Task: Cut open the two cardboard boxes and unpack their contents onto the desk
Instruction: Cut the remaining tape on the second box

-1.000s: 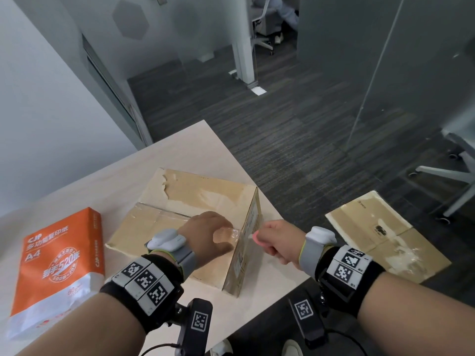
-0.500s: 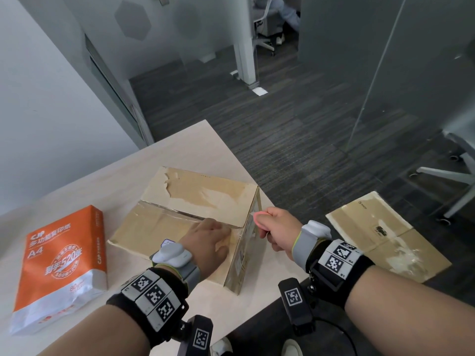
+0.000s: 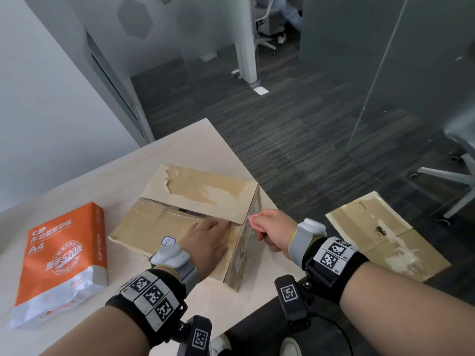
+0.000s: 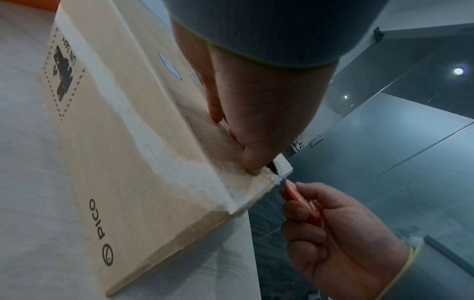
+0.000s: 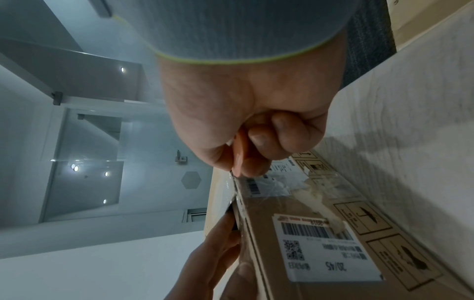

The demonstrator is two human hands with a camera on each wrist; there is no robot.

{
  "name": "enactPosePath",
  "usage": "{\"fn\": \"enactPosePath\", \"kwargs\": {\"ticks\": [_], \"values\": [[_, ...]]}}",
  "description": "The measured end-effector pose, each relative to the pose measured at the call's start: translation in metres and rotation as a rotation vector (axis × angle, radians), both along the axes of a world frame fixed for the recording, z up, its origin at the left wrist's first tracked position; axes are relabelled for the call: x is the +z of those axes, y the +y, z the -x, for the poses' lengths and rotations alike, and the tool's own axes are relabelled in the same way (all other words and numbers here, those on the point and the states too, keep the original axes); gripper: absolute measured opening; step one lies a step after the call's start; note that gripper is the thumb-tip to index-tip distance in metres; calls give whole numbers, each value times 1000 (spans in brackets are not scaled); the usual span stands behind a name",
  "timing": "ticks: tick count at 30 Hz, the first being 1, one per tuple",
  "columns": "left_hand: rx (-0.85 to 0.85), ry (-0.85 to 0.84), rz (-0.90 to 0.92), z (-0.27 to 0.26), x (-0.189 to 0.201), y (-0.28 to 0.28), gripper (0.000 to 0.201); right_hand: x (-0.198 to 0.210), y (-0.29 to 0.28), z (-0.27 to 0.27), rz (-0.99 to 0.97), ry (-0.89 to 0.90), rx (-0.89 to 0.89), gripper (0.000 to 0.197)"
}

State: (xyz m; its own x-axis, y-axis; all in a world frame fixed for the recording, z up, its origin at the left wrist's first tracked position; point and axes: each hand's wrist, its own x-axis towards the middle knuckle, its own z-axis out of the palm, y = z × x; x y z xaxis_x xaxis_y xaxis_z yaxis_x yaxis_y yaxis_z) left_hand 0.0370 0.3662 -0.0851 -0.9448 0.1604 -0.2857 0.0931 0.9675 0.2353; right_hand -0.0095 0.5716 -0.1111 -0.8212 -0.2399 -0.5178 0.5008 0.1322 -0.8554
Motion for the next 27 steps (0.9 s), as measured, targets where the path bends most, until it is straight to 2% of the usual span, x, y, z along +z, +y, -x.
{"fn": "enactPosePath", "kwargs": {"ticks": [3,5,8,11,14,16,18,19,21,23,25,27], "values": [[4,3,-4,0,1,1,57,0,0,-2,-26,13,65,31],[0,13,-6,1,1,1,59,-2,-3,-4,-63,44,80,26],[1,21,-2,0,1,2,59,-1,-7,-5,-55,31,5,18],[16,10,-13,-1,2,0,57,5,-7,-6,-69,7,97,26],[40,25,-107,3,10,-4,39,13,-1,-7,-83,18,97,31],[137,78,-213,7,17,-10,18,17,5,-6,-91,19,44,31],[274,154,-280,10,23,-26,10,21,10,-6,-91,23,18,30],[339,185,-273,11,23,-38,13,22,12,-7,-96,21,12,31],[474,202,-196,17,21,-67,32,23,16,-9,-97,18,-1,32],[656,125,-72,27,19,-105,57,26,15,-11,-90,57,0,19],[764,19,10,36,18,-134,76,29,17,-12,-77,115,5,19],[798,-39,-72,44,19,-150,82,33,14,-11,-79,188,15,28]]}}
